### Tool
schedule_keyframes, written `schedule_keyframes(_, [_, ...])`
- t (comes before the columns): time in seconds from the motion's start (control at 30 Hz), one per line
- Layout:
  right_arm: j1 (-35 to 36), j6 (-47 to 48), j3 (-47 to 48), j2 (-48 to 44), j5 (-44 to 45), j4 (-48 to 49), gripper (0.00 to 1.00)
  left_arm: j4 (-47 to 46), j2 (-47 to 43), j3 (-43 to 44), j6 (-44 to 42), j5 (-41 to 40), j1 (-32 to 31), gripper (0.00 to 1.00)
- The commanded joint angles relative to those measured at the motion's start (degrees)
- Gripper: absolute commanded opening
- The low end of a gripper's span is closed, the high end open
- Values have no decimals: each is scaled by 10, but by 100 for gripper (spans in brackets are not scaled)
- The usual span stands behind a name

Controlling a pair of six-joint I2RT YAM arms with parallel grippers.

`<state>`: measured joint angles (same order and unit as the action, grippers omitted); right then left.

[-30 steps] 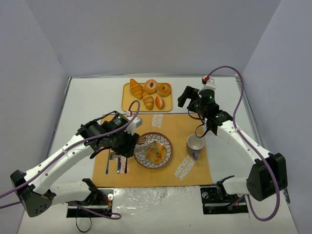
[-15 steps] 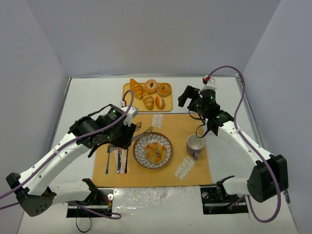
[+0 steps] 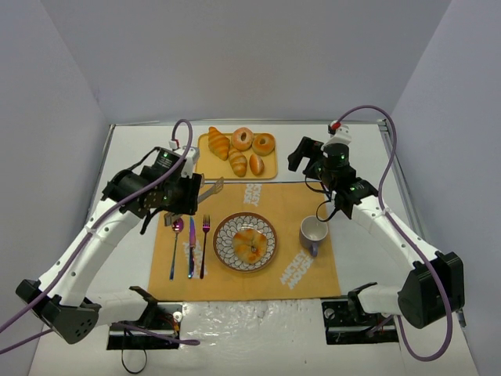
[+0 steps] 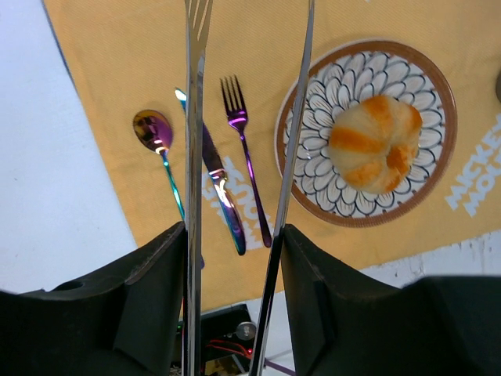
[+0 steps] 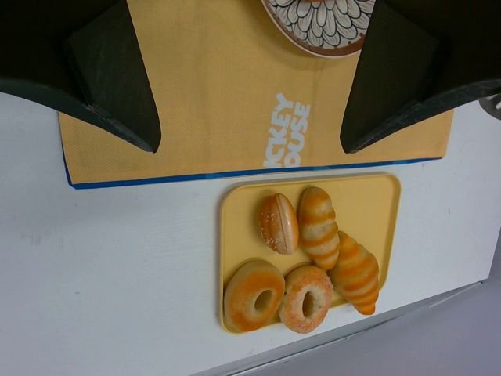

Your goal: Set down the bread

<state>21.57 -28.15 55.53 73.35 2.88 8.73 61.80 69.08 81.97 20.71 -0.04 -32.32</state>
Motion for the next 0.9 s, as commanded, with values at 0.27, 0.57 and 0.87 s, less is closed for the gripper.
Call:
schedule_keyframes(0.27, [-12,13,19,-20,2,28,96,-80,35,60,-16,36,111,44])
schedule_keyframes(0.57, [-22,17,22,-24,-10,22,96,-121,68,82,8,55,183,44])
schedule_keyframes(0.87, [-33,19,21,-28,-18,20,96,-123,93,114,5,69,223,44])
